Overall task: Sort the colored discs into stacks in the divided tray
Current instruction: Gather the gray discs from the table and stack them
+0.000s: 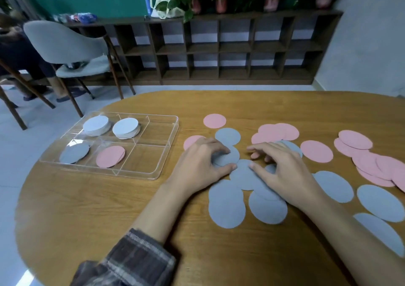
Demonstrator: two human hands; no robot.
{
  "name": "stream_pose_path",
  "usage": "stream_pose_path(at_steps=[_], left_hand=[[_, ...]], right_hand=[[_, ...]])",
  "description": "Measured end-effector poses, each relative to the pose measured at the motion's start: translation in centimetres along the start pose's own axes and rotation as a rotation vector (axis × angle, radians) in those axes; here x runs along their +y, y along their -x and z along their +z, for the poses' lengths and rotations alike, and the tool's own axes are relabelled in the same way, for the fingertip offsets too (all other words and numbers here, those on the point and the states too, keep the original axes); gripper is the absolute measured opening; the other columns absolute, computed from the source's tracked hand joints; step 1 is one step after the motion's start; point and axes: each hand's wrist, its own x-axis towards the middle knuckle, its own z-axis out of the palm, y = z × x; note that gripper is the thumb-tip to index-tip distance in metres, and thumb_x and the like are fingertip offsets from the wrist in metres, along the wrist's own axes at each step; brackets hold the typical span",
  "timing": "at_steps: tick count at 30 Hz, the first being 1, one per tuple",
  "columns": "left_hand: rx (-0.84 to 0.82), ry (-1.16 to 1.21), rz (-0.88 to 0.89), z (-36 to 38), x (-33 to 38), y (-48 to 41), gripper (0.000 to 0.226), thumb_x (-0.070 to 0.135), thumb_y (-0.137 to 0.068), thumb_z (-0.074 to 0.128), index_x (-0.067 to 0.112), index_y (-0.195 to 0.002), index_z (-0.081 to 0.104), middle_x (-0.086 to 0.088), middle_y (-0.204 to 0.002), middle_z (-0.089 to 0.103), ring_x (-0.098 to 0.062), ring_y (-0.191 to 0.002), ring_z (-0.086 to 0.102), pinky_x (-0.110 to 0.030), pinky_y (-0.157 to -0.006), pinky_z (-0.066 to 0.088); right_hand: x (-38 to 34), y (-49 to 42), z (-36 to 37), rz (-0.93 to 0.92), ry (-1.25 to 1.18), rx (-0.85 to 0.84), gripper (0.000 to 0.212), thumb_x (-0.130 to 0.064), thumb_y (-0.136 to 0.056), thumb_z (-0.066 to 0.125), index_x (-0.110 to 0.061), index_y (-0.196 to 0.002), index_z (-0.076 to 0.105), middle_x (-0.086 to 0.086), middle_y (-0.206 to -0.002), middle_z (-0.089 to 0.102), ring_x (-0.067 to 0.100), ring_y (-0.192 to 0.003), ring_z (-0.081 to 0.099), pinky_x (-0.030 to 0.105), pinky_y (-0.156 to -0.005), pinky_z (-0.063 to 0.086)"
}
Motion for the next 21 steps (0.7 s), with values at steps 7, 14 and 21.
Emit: stream_pose_path(at_steps=[7,14,21], left_hand=[[-0.077,0.010,0.035,-0.5,-0.8,-0.2,0.043,0.052,-0.083,0.080,0.026,-0.117,0.076,0.012,-0.129,0.070,-0.008,-0.122,0.057,-0.034,-0.106,0.047],[-0.088,-0.045,0.020,-1.1,-0.6,0.1,0.036,0.046,-0.087,0.079,0.028,-0.118,0.077,0.014,-0.127,0.072,-0.011,-0.123,0.057,-0.030,-0.104,0.047],[-0.004,-0.016,0.068,-1.8,0.5,0.5,0.014,0.031,-0.098,0.069,0.026,-0.103,0.081,0.014,-0.090,0.076,-0.014,-0.088,0.065,-0.037,-0.080,0.052]], right_hand=[[0.1,0.0,0.0,0.016,0.016,-0.026,0.033,-0.022,-0.088,0.077,-0.026,-0.121,0.071,-0.019,-0.097,0.066,-0.001,-0.095,0.052,0.007,-0.081,0.038],[0.0,0.2,0.3,-0.023,0.009,-0.040,0.034,-0.023,-0.089,0.076,-0.026,-0.123,0.070,-0.017,-0.099,0.066,0.005,-0.093,0.053,0.015,-0.083,0.041],[-0.2,0.2,0.4,-0.031,-0.013,-0.033,0.037,-0.026,-0.090,0.075,-0.028,-0.126,0.067,-0.017,-0.100,0.065,0.008,-0.093,0.053,0.030,-0.084,0.048]])
